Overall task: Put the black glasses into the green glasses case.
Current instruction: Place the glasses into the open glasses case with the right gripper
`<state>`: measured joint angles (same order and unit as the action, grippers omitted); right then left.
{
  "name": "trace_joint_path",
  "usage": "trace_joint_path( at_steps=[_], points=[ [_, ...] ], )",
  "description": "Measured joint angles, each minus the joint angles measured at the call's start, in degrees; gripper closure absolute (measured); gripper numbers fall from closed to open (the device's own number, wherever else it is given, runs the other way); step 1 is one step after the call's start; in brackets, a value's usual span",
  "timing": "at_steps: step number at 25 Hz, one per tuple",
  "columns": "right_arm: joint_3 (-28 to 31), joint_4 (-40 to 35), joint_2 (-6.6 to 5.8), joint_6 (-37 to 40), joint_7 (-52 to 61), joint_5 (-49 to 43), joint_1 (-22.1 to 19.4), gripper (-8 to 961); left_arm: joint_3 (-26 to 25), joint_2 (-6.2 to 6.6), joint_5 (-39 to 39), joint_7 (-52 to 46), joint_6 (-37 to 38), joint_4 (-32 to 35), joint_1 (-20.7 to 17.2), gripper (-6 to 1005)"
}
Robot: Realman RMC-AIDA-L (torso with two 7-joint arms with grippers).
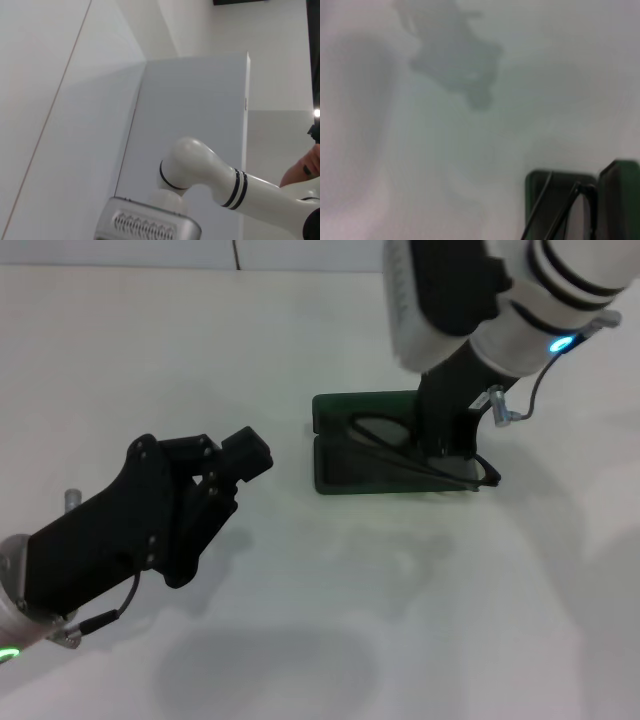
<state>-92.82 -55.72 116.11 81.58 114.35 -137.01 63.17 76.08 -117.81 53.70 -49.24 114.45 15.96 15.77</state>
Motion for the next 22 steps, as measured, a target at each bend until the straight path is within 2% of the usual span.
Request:
trace_joint_path(
  at_steps=[5,13,22],
  points=[
    [-9.2,0.3,0.07,-5.7,0.9,-2.7,0.8,856,0.0,-0.31,0.1,1.4,0.0,-1.1,-0.6,964],
    [-15.9,0.8,0.08,-9.4,1.7,-2.8,3.0,856,0.1,-0.68,0.5,2.9,0.0,-2.8,-0.7,963],
    [-24.7,1.9,0.08,-16.5,4.4,-4.1,3.2,856,0.1,-1.01,0.9,3.1,-0.2,-2.9,-0.4,963]
  ],
)
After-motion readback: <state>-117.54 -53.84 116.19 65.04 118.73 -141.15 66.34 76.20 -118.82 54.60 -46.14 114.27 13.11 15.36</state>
